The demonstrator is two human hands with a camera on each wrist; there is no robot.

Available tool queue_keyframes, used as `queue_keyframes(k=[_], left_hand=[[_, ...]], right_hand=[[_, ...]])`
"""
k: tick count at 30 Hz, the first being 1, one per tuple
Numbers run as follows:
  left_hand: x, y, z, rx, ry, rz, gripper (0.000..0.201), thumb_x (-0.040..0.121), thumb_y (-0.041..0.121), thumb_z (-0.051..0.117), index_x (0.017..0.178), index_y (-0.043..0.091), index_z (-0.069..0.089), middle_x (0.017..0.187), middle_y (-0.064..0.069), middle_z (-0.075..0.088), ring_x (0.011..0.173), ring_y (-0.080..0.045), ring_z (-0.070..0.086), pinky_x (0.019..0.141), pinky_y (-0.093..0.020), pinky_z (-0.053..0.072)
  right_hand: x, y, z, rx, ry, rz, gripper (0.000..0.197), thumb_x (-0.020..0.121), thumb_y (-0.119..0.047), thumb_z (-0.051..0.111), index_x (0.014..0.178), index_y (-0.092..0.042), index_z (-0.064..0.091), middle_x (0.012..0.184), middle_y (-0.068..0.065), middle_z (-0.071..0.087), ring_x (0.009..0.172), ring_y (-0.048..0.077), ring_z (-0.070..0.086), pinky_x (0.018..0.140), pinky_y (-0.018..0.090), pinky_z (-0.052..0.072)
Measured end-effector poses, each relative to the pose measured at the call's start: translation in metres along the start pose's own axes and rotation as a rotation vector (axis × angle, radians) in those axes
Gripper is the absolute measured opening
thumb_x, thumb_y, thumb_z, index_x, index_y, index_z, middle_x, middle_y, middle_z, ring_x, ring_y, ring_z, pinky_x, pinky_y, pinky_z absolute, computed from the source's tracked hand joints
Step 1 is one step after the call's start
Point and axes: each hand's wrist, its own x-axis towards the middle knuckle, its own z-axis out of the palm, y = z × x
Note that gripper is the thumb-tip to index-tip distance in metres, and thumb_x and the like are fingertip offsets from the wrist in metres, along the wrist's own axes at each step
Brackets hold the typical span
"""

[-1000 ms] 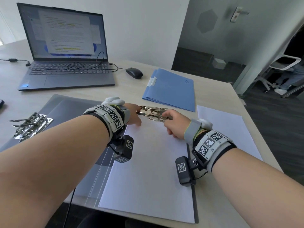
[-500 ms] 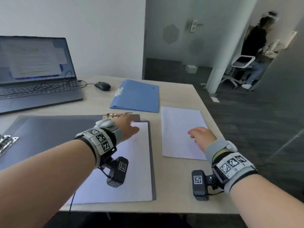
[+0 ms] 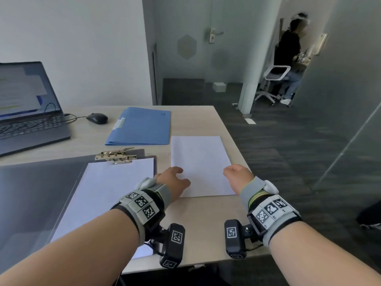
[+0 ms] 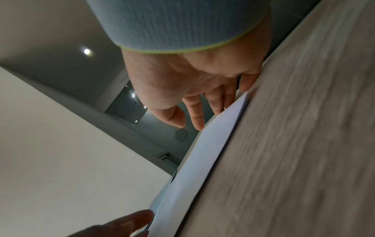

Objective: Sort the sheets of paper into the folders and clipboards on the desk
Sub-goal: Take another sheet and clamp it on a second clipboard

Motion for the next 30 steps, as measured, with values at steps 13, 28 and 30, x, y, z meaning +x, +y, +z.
queue_keyframes(k=[13, 28, 30], left_hand=[[-0.002, 0.006, -0.005, -0.313, 0.119, 0.062, 0.034, 0.089, 0.015, 0.059, 0.118, 0.031, 0.059, 0.125, 0.005, 0.057, 0.091, -0.018, 0.061, 0.068, -0.026, 0.052], [-0.009, 0.002, -0.012, -0.535, -0.119, -0.137, 0.031, 0.086, -0.003, 0.044, 0.106, 0.009, 0.064, 0.094, -0.014, 0.065, 0.08, -0.029, 0.065, 0.068, -0.039, 0.059], [-0.006, -0.001, -0.017, -0.48, -0.08, -0.092, 0.027, 0.086, 0.005, 0.052, 0.108, 0.01, 0.067, 0.095, -0.012, 0.067, 0.081, -0.028, 0.064, 0.065, -0.035, 0.056]], right_hand=[[-0.002, 0.009, -0.014, 0.25, 0.078, -0.072, 0.037, 0.089, -0.005, 0.051, 0.122, -0.019, 0.062, 0.122, 0.001, 0.063, 0.098, 0.019, 0.06, 0.085, 0.036, 0.051], [-0.003, 0.016, -0.017, 0.215, -0.182, 0.157, 0.018, 0.089, -0.006, 0.055, 0.104, -0.007, 0.065, 0.093, 0.018, 0.067, 0.084, 0.035, 0.064, 0.065, 0.034, 0.049], [-0.005, 0.015, -0.017, 0.146, -0.143, 0.049, 0.026, 0.088, -0.003, 0.053, 0.109, -0.008, 0.067, 0.104, 0.019, 0.07, 0.095, 0.037, 0.066, 0.075, 0.036, 0.05]])
